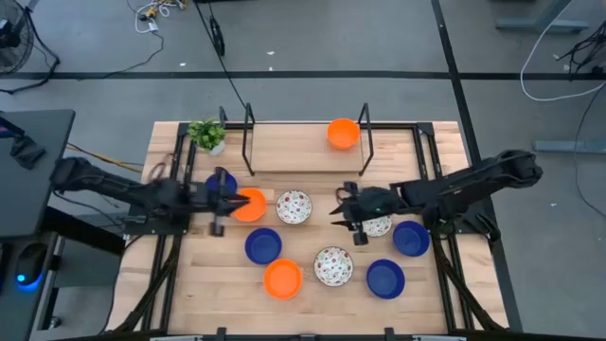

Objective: Pick & Place Mini bowls
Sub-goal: Put the white bowl on the shelf

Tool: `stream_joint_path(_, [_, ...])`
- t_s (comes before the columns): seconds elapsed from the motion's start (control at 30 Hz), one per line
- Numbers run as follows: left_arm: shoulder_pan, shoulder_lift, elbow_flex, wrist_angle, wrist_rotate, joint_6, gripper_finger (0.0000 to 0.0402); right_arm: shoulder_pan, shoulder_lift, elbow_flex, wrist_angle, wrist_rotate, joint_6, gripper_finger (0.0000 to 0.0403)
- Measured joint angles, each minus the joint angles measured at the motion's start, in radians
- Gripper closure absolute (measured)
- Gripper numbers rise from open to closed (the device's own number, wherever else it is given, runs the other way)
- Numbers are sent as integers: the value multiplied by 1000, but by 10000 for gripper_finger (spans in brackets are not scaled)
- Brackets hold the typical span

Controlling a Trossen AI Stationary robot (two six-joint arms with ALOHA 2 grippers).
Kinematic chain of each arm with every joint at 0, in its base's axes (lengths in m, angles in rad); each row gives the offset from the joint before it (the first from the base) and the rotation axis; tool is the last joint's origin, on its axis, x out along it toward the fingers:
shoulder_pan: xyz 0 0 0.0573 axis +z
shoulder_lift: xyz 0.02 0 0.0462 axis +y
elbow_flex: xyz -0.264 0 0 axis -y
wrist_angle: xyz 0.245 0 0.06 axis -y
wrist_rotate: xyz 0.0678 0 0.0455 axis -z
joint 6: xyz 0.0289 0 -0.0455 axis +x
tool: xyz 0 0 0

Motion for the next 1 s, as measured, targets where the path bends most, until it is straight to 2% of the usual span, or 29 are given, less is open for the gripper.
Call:
stream_joint_path(0.13, [-10, 231, 180, -170, -108, -26, 363, 11, -72, -144, 198, 24, 4, 289])
stream_joint_path(0.23, [-2, 367, 315, -393, -121, -60, 363, 11, -92, -222, 326, 24, 27, 297])
stream_joint_path(0.33, [5, 473, 446, -642, -100, -78, 362, 7, -87, -272, 448, 39, 10, 303])
stream_joint_path(0.47, [15, 587, 579, -879, 16, -42, 349, -4, -84, -298, 563, 113, -4, 308])
stream_joint_path(0.63, [38, 732, 670, -938, 90, -52, 295, -12, -84, -300, 589, 131, 1, 309])
stream_joint_path(0.8, [53, 864, 711, -938, 11, -87, 229, -11, -84, -300, 558, 128, 41, 309])
stream_joint_path(0.9, [53, 904, 737, -936, -20, -115, 211, -11, -81, -300, 523, 128, 56, 309])
stream_joint_path(1.0, [52, 926, 744, -940, 9, -140, 210, -11, -81, -300, 506, 128, 74, 309])
